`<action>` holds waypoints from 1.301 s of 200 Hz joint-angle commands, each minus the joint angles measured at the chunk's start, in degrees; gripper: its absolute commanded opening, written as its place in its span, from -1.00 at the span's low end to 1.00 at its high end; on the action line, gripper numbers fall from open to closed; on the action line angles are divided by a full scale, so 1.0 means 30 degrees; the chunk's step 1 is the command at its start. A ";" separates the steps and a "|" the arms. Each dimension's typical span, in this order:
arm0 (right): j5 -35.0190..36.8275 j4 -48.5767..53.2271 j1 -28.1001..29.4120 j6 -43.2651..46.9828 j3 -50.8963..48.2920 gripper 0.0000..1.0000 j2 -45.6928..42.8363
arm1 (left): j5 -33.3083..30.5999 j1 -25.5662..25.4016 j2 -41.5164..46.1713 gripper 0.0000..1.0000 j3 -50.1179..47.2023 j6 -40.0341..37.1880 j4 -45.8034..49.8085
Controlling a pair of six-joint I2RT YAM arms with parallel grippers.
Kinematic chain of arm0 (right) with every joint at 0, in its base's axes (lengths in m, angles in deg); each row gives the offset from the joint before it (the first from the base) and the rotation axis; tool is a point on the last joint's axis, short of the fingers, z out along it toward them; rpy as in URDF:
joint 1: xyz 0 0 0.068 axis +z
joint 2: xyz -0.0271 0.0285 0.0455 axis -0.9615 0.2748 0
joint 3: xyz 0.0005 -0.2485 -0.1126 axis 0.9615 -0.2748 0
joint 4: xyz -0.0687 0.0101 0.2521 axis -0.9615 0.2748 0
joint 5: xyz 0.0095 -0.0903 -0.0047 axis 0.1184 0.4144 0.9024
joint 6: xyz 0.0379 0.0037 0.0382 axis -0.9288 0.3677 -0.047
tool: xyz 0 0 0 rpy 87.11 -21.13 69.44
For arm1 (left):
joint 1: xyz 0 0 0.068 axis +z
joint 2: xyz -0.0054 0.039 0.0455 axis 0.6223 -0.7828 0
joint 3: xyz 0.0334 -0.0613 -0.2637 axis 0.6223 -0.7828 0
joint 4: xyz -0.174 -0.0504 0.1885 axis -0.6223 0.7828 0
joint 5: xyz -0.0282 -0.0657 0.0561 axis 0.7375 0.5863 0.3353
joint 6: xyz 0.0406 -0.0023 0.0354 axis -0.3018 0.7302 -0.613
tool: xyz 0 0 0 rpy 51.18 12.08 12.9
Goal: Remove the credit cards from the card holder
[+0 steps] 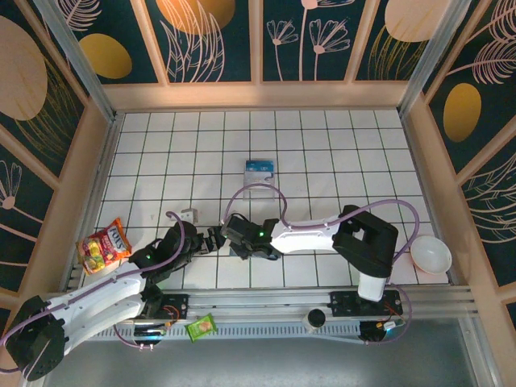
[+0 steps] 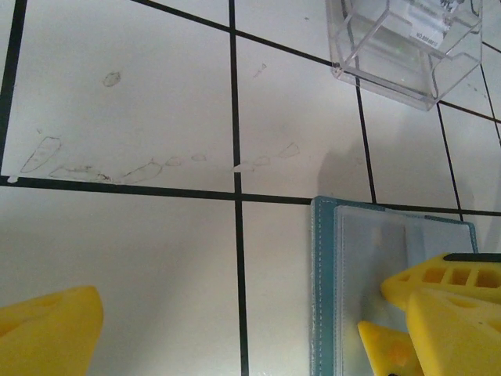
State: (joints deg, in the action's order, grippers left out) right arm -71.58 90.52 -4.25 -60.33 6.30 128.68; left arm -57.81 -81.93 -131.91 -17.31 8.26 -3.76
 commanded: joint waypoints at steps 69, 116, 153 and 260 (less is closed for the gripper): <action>-0.0626 -0.2106 -0.0409 -0.0750 -0.1556 -1.00 -0.1642 | 0.2967 0.0052 -0.2218 0.14 -0.0050 -0.0397 -0.3852; -0.0451 -0.2118 -0.1266 -0.1774 -0.2487 -1.00 -0.2838 | 0.4106 0.0046 -0.4397 -0.17 0.0324 -0.0488 -0.5322; -0.1622 -0.1858 -0.1040 -0.1071 -0.2036 -0.46 -0.2638 | 0.2659 0.0037 -0.3470 0.13 0.0501 -0.0125 -0.3774; -0.0594 0.1060 0.0058 -0.1263 -0.0355 -0.15 0.0533 | 0.1776 0.0043 -0.1627 0.28 -0.0061 -0.0046 -0.2530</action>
State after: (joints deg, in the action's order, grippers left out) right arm -74.62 88.91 -4.89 -63.13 4.18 127.37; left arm -51.85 -81.93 -136.47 -17.33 8.26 -11.87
